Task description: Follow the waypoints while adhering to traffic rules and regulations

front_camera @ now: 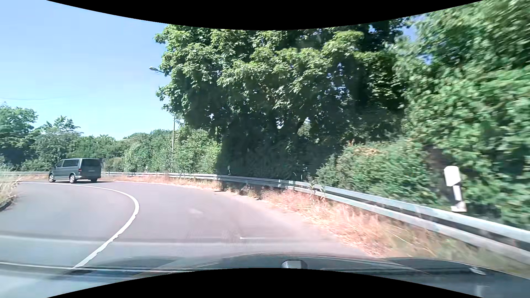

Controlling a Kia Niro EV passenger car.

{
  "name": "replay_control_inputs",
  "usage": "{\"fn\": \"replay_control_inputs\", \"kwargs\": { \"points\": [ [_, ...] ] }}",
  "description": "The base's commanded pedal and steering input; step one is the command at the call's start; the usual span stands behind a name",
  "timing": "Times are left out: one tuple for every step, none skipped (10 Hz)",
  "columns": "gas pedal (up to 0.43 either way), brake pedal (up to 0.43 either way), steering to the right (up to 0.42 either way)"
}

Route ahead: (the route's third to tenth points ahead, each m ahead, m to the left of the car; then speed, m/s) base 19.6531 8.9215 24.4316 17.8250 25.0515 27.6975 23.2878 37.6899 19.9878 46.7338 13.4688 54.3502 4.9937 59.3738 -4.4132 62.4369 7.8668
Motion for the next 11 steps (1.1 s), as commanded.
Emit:
{"fn": "replay_control_inputs", "kwargs": {
  "points": [
    [0.047, 0.0, -0.186],
    [0.047, 0.0, -0.19],
    [0.067, 0.0, -0.192],
    [0.087, 0.0, -0.193],
    [0.098, 0.0, -0.194],
    [0.11, 0.0, -0.195],
    [0.118, 0.0, -0.196],
    [0.118, 0.0, -0.198],
    [0.13, 0.0, -0.2],
    [0.13, 0.0, -0.2],
    [0.13, 0.0, -0.2]
  ]
}}
